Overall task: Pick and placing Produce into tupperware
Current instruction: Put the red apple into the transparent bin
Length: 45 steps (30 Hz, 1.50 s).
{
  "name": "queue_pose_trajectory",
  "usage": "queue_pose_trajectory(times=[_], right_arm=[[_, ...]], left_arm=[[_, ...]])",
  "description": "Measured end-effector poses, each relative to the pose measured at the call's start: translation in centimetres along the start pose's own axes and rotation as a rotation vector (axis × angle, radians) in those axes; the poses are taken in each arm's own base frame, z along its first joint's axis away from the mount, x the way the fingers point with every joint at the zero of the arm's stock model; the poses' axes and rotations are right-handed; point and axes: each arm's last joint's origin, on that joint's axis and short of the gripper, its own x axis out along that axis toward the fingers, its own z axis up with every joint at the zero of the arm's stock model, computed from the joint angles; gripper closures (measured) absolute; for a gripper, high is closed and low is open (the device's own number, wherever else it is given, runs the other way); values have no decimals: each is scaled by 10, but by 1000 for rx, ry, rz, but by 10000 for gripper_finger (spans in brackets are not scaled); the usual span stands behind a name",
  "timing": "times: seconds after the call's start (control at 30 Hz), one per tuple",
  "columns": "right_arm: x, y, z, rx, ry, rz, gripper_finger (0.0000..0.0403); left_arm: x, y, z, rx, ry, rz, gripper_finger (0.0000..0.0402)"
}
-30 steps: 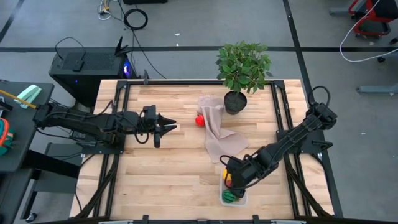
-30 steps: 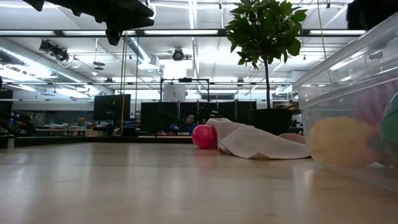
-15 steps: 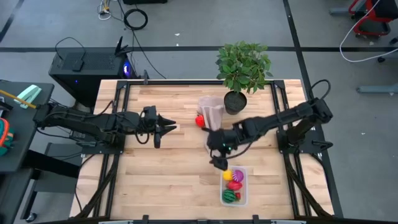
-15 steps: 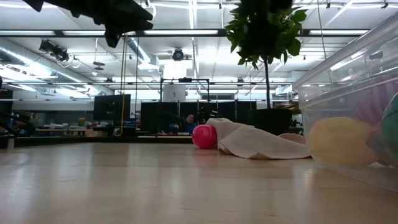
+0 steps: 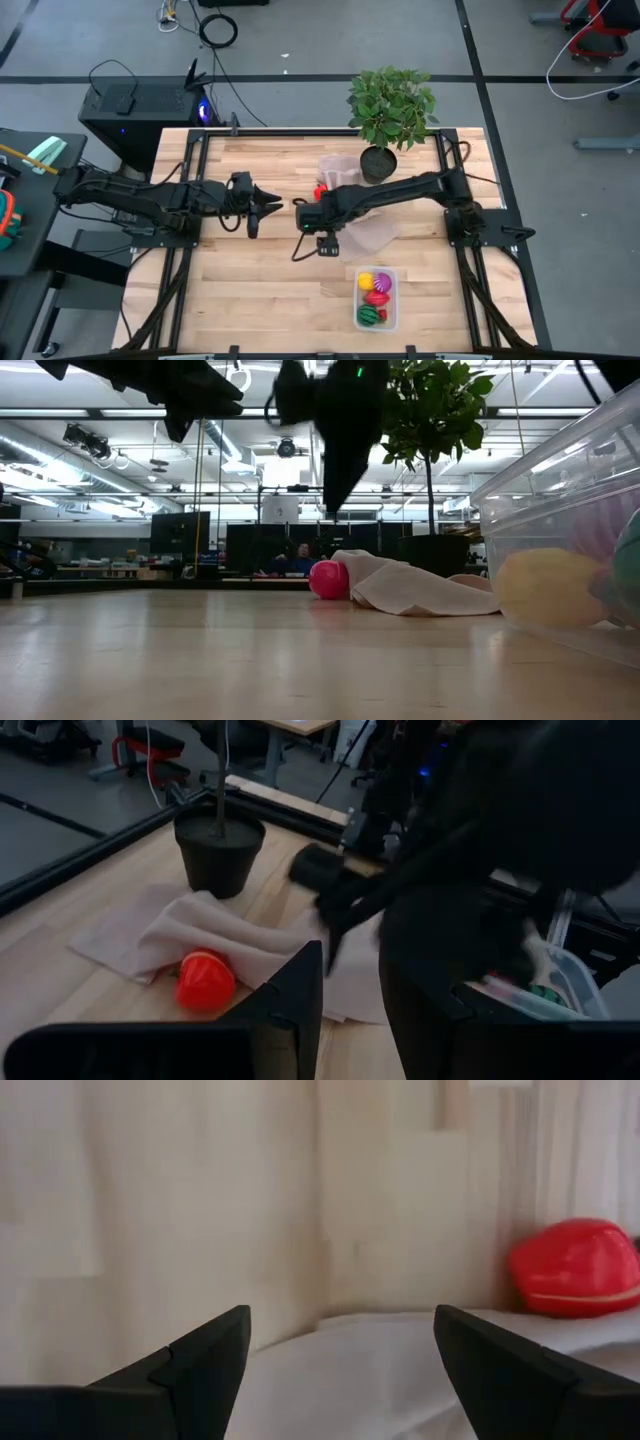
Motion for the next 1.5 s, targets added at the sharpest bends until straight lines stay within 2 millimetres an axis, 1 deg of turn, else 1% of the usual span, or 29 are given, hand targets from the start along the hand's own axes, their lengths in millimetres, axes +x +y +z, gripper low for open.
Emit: queue_pose_trajectory(times=[0.07, 0.17, 0.23, 0.33, 0.43, 0.6, 0.7, 0.97, 1.1, 1.2, 1.37, 1.5], right_arm=[[15, -2, 2, -27, 24, -14, 82], [26, -1, 2, -68, 52, -50, 78], [27, -2, 2, -85, 48, -83, 72], [22, -9, 5, -98, 16, -134, 60], [18, -21, 8, -73, -15, -161, 46], [19, -42, 12, -25, -32, -182, 19], [22, -51, 13, -27, -29, -197, 6], [24, -75, 16, -15, -40, -211, 4], [30, -84, 15, 8, -54, -204, 4], [38, -87, 10, 14, -36, -190, 4], [52, -87, 0, 5, 12, -178, 3], [59, -87, -4, -1, 18, -190, 3]], left_arm=[[0, 1, -1, -8, 15, 6, 294], [0, 1, -4, -8, 37, 13, 294], [-1, 1, -5, -8, 45, 12, 294], [-1, -1, -5, 0, 48, 4, 294], [-1, -2, -6, 3, 50, -2, 294], [-2, -4, -7, 7, 57, -11, 294], [-2, -5, -7, 9, 60, -15, 294], [-4, -5, -7, 8, 56, -22, 294], [-7, -5, -5, 13, 46, -25, 294], [-9, -4, -3, 13, 38, -28, 294], [-11, -4, -2, 11, 30, -31, 294], [-12, -4, -2, 11, 32, -30, 294]])
